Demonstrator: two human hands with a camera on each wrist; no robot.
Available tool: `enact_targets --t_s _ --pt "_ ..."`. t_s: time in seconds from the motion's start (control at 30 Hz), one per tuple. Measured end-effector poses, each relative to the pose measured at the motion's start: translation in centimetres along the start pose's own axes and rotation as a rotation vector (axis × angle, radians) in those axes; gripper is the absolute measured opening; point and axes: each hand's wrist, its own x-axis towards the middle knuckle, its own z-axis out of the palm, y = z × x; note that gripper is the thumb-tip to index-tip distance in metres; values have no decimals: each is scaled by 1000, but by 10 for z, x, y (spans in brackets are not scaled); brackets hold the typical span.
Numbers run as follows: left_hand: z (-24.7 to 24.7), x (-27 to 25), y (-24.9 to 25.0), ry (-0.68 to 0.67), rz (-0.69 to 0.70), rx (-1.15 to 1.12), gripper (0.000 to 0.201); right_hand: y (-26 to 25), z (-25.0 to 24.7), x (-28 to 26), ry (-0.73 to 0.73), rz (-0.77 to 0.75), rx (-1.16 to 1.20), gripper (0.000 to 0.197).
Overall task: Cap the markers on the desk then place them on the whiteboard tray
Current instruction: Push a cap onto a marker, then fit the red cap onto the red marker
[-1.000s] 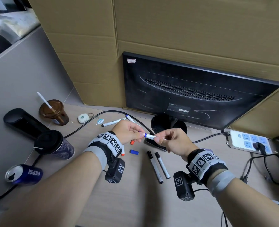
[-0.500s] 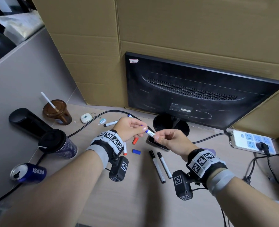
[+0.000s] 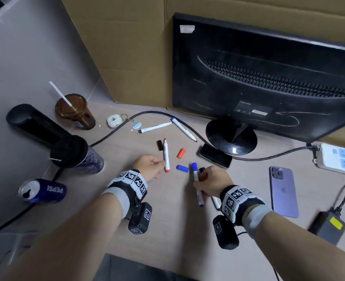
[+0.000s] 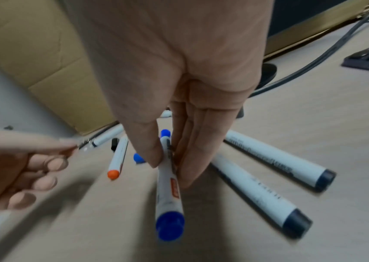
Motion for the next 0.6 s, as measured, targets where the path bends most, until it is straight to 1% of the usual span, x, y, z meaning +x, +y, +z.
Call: enact_targets --t_s 0.13,0.23,0.33,0.43,0.5,0.6 --pt "5 9 -9 -11 -14 -6 15 0 11 9 33 -5 -92 23" --pt "4 16 -9 -27 -33 22 13 -2 10 13 19 9 -105 26" --pt "1 21 -3 -23 -46 18 12 -12 3 15 51 35 -120 33" --pt "-3 28 5 -11 -44 23 12 -29 -6 20 107 31 -57 27" --pt "-9 34 8 -1 -46 31 9 -44 -10 28 144 -6 -35 22" --pt "-19 42 3 17 -53 60 8 -69 -6 43 184 -65 -1 20"
